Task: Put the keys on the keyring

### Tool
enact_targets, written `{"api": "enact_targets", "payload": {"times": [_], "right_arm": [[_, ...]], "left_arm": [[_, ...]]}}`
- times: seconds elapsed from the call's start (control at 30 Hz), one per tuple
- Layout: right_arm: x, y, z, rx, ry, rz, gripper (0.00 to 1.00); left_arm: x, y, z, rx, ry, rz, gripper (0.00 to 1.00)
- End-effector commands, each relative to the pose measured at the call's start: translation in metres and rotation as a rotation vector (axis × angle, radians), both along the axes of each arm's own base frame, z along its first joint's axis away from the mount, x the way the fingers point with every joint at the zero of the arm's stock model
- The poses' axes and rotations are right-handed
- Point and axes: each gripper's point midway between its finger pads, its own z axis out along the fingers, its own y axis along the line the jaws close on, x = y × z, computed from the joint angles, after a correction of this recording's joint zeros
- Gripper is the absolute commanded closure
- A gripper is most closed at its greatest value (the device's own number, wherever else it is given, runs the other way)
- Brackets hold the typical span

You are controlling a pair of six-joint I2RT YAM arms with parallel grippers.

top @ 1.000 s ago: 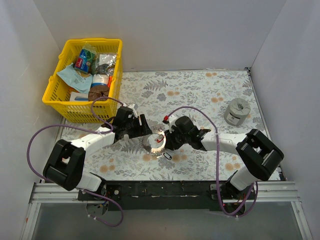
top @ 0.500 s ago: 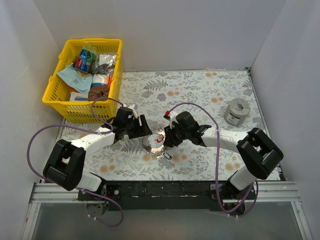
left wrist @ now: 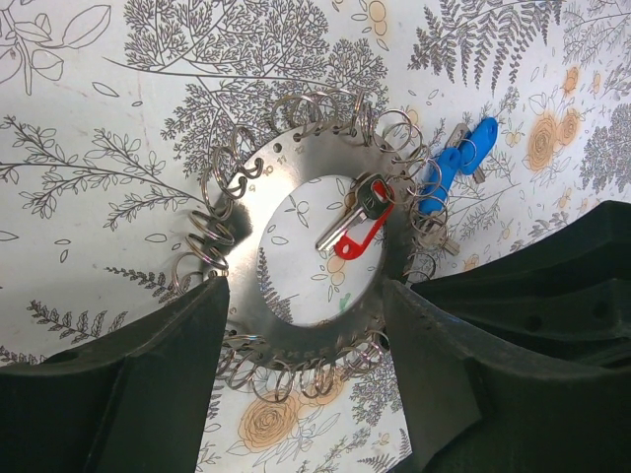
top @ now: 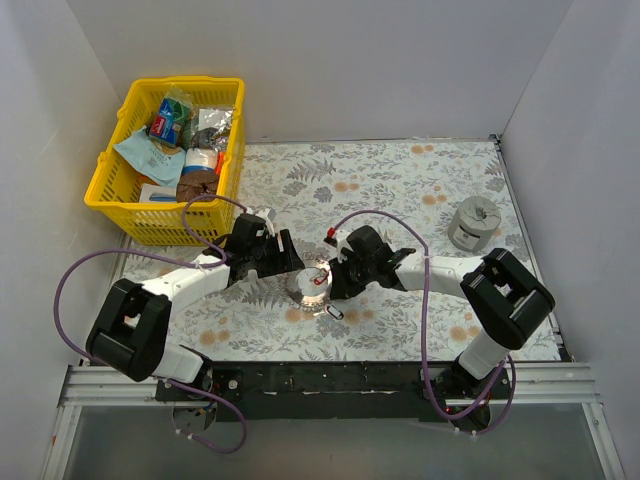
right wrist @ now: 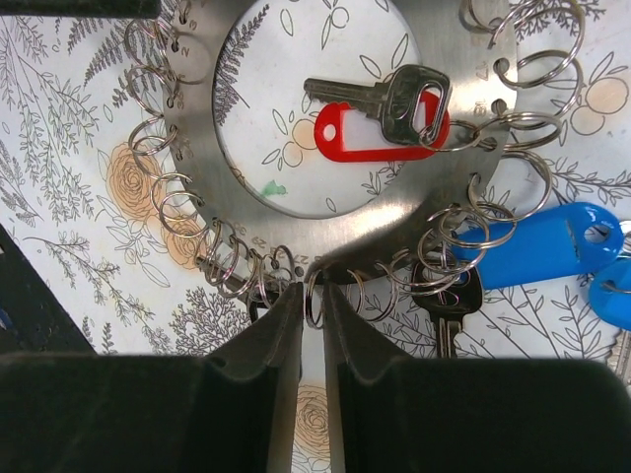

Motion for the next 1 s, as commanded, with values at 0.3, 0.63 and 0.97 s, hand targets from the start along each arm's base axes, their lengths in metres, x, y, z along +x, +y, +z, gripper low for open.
{"api": "enact_targets", "payload": {"times": [0.3,0.63,0.97], "right_arm": [[0.010,0.012,0.024,0.044,-0.068,0.045,0.99],[0.038,0.007,0.116,0.176,-0.441,0.057,0.99],[0.014,-0.003,0.216,0.413,-0.751,0.239,0.99]], "left_arm": [[0.013,-0.003,0.031,-0.015,-0.087,-0.015,0.36],[0.015,-0.016,0.119,-0.162,-0.388,-0.097,0.34],[-0.025,-0.028,0.194,-0.298,-0.756,-0.362,0.25]]}}
